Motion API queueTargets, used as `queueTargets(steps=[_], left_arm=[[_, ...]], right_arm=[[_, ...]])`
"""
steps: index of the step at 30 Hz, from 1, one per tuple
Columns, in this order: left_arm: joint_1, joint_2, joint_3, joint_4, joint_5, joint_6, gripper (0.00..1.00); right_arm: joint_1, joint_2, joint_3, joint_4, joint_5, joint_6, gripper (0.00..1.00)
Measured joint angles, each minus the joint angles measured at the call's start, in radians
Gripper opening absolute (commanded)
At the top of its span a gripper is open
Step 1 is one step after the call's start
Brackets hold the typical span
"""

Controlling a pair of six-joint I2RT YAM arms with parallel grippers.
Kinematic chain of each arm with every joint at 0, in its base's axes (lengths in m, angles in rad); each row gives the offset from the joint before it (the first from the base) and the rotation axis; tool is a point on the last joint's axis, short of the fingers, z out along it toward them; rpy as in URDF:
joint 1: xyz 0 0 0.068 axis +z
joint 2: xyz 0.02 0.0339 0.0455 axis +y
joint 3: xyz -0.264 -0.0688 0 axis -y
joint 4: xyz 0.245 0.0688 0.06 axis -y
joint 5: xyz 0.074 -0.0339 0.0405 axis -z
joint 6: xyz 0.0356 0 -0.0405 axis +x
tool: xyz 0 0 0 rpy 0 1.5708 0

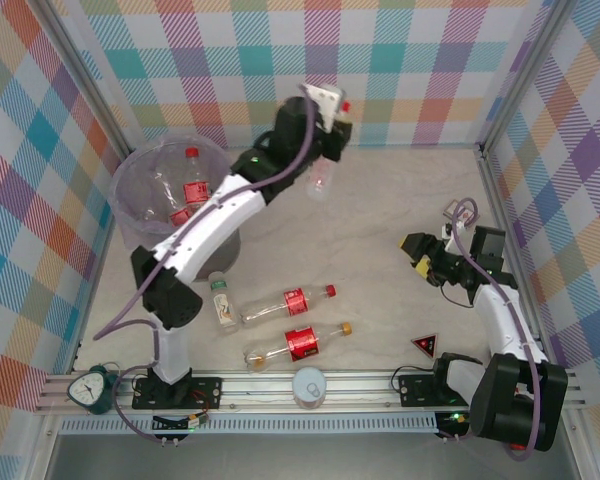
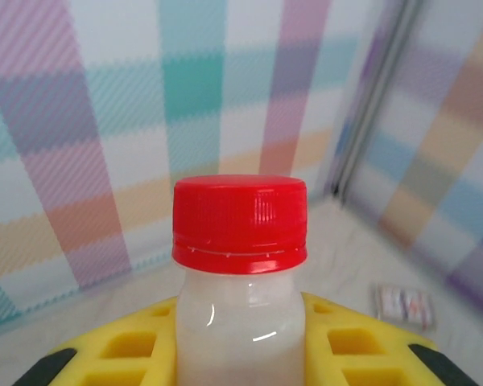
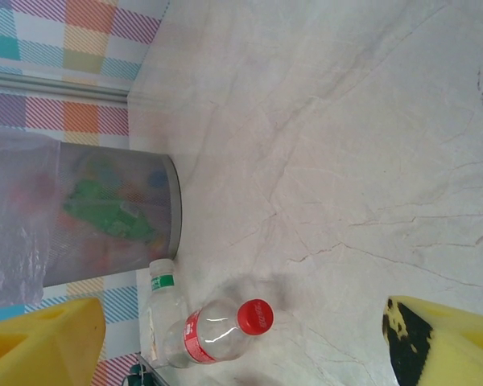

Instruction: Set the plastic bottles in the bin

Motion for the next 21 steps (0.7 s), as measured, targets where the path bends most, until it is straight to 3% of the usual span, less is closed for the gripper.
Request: queueTargets(steps=[5, 12, 17, 21], left_arm=[[0.114, -0.1, -0.039, 0.108, 0.043, -0.111, 0.07], [0.296, -0.251, -0.111, 0.104, 0.085, -0.18, 0.08], [0.442, -0.385, -0.169, 0.009, 0.042, -0.177, 0.08], [0.508, -0.501, -0.282, -0.073, -0.022, -0.142, 0.08]], right_arm=[[0.0, 0.002, 0.021, 0.007, 0.007, 0.0, 0.89], [0.0, 0.006, 0.047, 0.014, 0.007, 0.0, 0.9], [0.0, 0.013, 0.058, 0.014, 0.006, -0.002, 0.9], [0.0, 0.022, 0.065, 0.014, 0.005, -0.005, 0.89]])
